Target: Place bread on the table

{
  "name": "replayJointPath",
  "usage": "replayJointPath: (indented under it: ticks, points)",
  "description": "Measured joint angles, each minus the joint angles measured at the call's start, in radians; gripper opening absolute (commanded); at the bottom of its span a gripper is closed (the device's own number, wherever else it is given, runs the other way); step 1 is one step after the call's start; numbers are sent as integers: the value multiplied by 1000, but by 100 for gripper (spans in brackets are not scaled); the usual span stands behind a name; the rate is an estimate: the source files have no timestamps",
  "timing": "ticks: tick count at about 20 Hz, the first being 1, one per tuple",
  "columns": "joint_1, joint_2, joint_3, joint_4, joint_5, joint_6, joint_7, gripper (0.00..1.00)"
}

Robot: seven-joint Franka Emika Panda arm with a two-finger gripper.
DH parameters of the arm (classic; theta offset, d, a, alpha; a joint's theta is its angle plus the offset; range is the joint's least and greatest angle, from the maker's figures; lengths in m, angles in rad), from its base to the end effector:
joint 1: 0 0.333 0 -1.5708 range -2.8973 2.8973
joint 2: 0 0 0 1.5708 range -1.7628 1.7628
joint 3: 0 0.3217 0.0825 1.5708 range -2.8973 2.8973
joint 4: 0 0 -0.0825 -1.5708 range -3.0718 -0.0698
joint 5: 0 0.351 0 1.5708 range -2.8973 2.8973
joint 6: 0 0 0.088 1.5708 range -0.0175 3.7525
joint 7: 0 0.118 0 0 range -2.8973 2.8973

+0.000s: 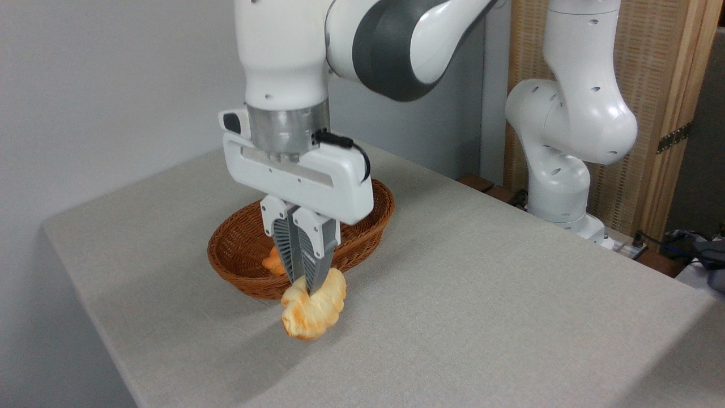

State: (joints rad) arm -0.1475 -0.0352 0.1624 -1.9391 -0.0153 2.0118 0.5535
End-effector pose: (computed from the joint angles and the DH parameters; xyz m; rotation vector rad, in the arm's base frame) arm 0.5300 0.0078 0.5125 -3.0157 0.8226 -0.1700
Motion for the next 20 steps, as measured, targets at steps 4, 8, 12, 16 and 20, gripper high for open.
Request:
replayJointPath:
  ticks: [4, 8, 12, 16, 20]
  points:
    - [-1, 13, 1, -1, 0, -1, 12, 100]
    - [-2, 14, 1, -11, 0, -4, 12, 100]
    - [-2, 14, 1, -12, 0, -4, 12, 100]
    - [-5, 8, 0, -5, 0, -4, 12, 100]
    - [-17, -7, -26, 22, -12, -4, 12, 100]
